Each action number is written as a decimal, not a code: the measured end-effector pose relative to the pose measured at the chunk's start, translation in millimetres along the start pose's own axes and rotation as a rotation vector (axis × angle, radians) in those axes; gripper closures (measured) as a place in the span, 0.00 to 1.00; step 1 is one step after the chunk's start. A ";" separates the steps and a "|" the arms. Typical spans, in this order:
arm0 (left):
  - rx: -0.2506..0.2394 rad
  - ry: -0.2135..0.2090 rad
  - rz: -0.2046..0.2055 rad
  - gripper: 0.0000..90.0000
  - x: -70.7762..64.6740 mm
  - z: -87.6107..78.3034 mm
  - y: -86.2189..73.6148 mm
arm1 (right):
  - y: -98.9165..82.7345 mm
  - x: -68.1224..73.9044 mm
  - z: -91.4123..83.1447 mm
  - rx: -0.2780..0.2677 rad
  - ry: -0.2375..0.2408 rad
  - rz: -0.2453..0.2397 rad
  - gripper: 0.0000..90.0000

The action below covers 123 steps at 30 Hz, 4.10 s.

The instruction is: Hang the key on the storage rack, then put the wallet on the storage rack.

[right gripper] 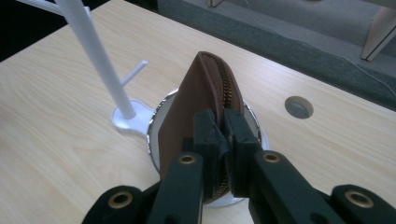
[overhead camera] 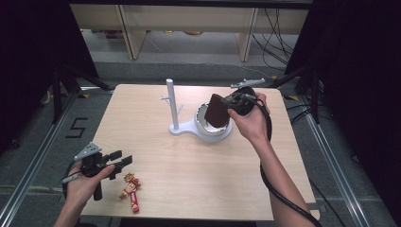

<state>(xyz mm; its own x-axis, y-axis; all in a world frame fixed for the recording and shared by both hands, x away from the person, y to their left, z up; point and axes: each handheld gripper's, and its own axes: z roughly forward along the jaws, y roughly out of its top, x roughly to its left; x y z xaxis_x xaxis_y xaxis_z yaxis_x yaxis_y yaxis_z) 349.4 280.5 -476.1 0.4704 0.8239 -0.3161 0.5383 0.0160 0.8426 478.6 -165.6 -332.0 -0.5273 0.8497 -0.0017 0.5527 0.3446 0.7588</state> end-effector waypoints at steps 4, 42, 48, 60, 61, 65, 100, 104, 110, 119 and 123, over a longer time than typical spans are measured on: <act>0.005 0.005 -0.003 0.44 2.0 0.3 -2.0 | 1.2 0.4 11.2 0.003 -0.012 0.007 0.95; 0.029 -0.003 -0.014 0.44 2.0 6.7 -11.0 | -27.7 3.3 46.0 -0.012 -0.010 -0.113 0.91; 0.030 -0.003 -0.015 0.44 2.0 6.5 -11.7 | -32.8 4.1 55.0 0.018 0.004 -0.113 0.89; 0.024 -0.011 -0.007 0.42 0.7 4.4 -11.1 | -44.7 -11.5 58.8 0.002 -0.020 -0.048 0.65; 0.021 -0.001 -0.007 0.41 -0.3 4.0 -11.0 | -45.9 -13.8 55.7 0.004 -0.011 -0.035 0.62; 0.018 -0.008 0.020 0.34 -1.5 2.8 -8.9 | -55.0 -22.2 40.3 -0.057 -0.007 0.058 0.49; 0.147 0.047 0.012 0.46 -26.6 -8.3 1.5 | -170.6 -40.8 -6.1 0.044 0.006 0.285 0.61; 0.207 0.035 0.002 0.45 -27.1 -9.6 -1.1 | -172.3 -39.4 -5.4 0.089 0.030 0.315 0.59; 0.265 0.049 0.016 0.45 -26.5 -10.3 -2.5 | -174.7 -38.4 -1.7 0.108 0.024 0.322 0.58; 0.367 0.068 -0.003 0.44 -25.3 -6.4 -15.0 | -176.1 -38.8 3.3 0.133 0.033 0.296 0.57; 0.412 0.061 -0.026 0.42 -25.5 -3.5 -19.2 | -174.7 -33.5 2.1 0.139 0.047 0.337 0.56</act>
<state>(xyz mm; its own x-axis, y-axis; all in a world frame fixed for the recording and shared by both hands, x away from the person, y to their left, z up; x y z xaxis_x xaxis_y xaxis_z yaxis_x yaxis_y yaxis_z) 324.7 261.2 -482.8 0.4175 0.8582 -0.2986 0.7899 -0.1803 0.5861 401.1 -253.5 -465.9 -0.3277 0.9067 0.2656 0.7811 0.1018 0.6161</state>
